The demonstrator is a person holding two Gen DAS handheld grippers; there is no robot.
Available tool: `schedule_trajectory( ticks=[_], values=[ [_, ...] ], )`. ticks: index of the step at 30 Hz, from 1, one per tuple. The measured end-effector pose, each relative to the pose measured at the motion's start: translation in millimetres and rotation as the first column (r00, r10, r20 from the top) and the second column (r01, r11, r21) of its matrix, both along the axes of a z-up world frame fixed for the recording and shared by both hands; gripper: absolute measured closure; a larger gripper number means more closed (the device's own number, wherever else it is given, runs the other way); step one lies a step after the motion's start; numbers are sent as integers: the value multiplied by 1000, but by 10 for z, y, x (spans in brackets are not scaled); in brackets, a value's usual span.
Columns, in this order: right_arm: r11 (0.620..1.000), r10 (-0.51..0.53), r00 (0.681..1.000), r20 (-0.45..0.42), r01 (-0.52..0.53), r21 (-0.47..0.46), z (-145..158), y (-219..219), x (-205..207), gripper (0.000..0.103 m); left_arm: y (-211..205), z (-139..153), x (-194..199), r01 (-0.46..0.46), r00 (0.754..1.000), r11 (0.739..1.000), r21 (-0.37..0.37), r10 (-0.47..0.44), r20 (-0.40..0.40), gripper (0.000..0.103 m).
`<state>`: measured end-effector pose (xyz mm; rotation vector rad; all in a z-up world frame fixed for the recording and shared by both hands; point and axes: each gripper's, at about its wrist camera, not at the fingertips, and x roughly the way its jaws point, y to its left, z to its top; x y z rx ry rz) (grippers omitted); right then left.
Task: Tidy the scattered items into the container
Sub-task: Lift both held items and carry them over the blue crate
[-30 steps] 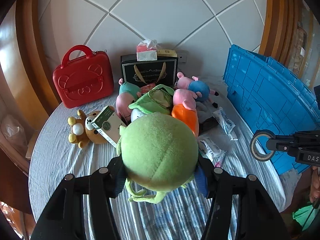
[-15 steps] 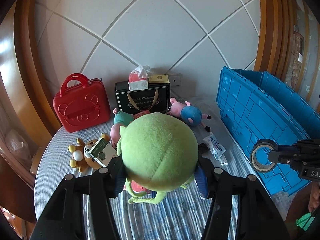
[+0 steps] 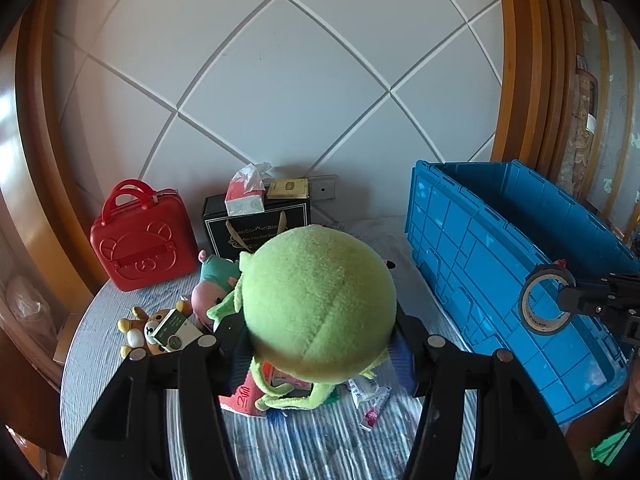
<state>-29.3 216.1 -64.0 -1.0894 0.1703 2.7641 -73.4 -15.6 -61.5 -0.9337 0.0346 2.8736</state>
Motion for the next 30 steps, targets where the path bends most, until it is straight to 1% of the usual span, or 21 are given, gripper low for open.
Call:
schedule_trajectory(
  ticks=[7, 16, 25, 30],
  values=[
    [999, -40, 999, -37, 40, -3, 193, 333, 248, 86, 409, 95, -90, 38, 999, 999, 1, -38, -10, 47],
    [994, -106, 990, -88, 106, -8, 447, 768, 548, 86, 1007, 182, -272, 111, 994, 994, -2, -111, -12, 47],
    [981, -194, 975, -110, 193, -18, 571, 1189, 851, 86, 1625, 262, -485, 200, 980, 980, -2, -200, -18, 47],
    [968, -249, 961, -119, 248, -24, 635, 1393, 1017, 86, 1986, 297, -605, 261, 965, 965, -4, -261, -18, 47]
  ],
)
